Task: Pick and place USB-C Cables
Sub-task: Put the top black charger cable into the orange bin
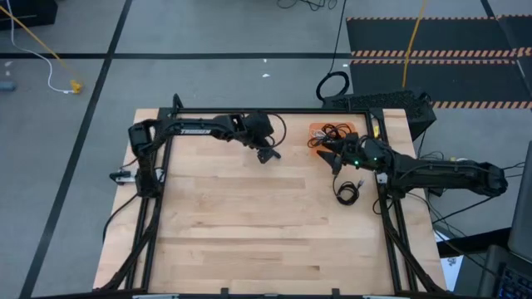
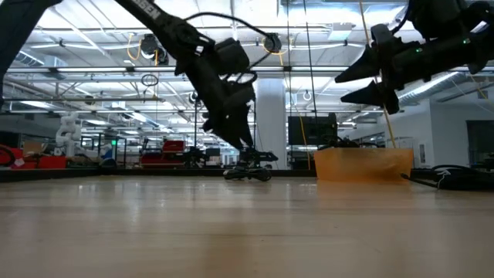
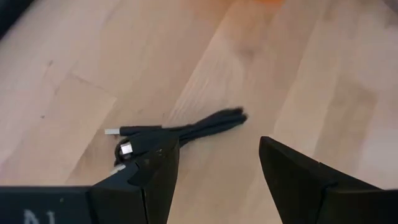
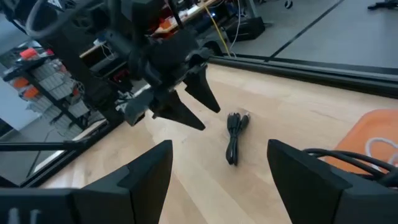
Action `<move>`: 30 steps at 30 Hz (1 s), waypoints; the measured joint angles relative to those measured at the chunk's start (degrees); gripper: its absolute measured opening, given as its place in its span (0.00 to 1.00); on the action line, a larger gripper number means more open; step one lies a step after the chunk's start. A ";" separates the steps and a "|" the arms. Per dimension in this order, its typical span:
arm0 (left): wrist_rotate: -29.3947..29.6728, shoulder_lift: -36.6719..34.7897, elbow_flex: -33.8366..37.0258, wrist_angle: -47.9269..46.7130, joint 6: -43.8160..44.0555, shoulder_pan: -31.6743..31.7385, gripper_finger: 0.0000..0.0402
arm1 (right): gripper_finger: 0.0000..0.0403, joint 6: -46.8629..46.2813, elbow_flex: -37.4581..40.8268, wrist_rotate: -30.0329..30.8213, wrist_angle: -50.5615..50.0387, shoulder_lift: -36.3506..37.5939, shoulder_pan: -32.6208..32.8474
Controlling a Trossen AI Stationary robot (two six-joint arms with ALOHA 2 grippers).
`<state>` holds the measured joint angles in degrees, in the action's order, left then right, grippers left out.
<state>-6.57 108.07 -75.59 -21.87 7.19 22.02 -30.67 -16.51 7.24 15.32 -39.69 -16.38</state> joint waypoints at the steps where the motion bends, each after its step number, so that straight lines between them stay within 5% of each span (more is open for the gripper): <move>1: -0.43 0.74 0.00 -0.07 -2.20 0.17 0.56 | 0.63 0.04 0.00 -0.02 -0.22 -0.01 0.00; 12: 4.45 2.97 0.00 -0.01 -25.21 0.57 0.56 | 0.63 0.05 0.00 0.41 -1.88 -0.10 0.00; 30: 3.08 3.72 0.00 1.70 -36.06 3.74 0.56 | 0.63 0.04 0.00 3.22 -1.54 -0.12 0.00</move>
<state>-3.49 111.80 -75.59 -20.17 -28.88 25.76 -30.63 -16.51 10.46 13.78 -39.81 -16.38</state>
